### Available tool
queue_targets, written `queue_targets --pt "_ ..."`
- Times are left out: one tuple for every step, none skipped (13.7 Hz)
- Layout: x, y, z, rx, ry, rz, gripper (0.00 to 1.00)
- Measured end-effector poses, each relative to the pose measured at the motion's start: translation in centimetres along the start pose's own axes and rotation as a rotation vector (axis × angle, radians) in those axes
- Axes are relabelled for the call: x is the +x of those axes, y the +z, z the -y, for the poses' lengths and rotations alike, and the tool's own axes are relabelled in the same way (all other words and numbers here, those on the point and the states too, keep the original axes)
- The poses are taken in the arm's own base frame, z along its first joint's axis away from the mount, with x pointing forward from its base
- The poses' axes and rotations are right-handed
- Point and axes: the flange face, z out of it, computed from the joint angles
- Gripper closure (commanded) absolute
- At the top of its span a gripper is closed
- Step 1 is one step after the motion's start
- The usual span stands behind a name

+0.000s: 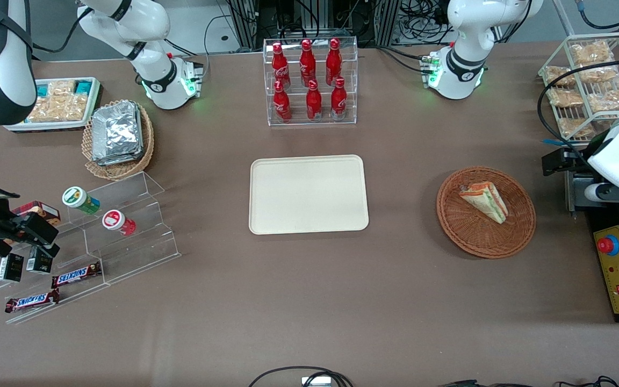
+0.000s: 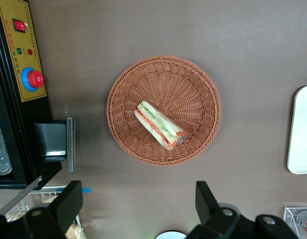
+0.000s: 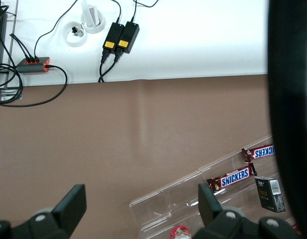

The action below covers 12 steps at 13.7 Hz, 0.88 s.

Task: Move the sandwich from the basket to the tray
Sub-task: 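Move the left gripper over the sandwich in the wicker basket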

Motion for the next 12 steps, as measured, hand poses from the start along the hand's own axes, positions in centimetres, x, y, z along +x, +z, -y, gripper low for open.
queue_targets --pt "0.0 0.0 0.0 0.0 0.0 -0.003 0.0" --pt "0.1 -0.1 0.0 0.0 0.0 -0.009 0.0" --pt "0.1 -0.2 0.0 0.0 0.0 -0.013 0.0" --pt "0.1 -0.2 0.0 0.0 0.0 -0.014 0.0" --pt "0.1 -0.2 0.0 0.001 0.0 -0.016 0.0" --pt "0.2 -0.2 0.0 0.001 0.0 -0.019 0.0" --pt "0.3 -0.1 0.0 0.001 -0.002 -0.02 0.0" --pt "0.4 0.2 0.0 0.0 -0.006 -0.016 0.0" --pt "0.7 0.8 -0.1 -0.001 -0.016 -0.017 0.0" --pt "1.0 1.8 -0.2 -0.002 -0.036 -0.021 0.0" --pt "1.5 3.2 -0.3 -0.003 -0.068 -0.026 0.0" --pt "1.9 4.9 -0.5 -0.004 -0.104 -0.029 0.0"
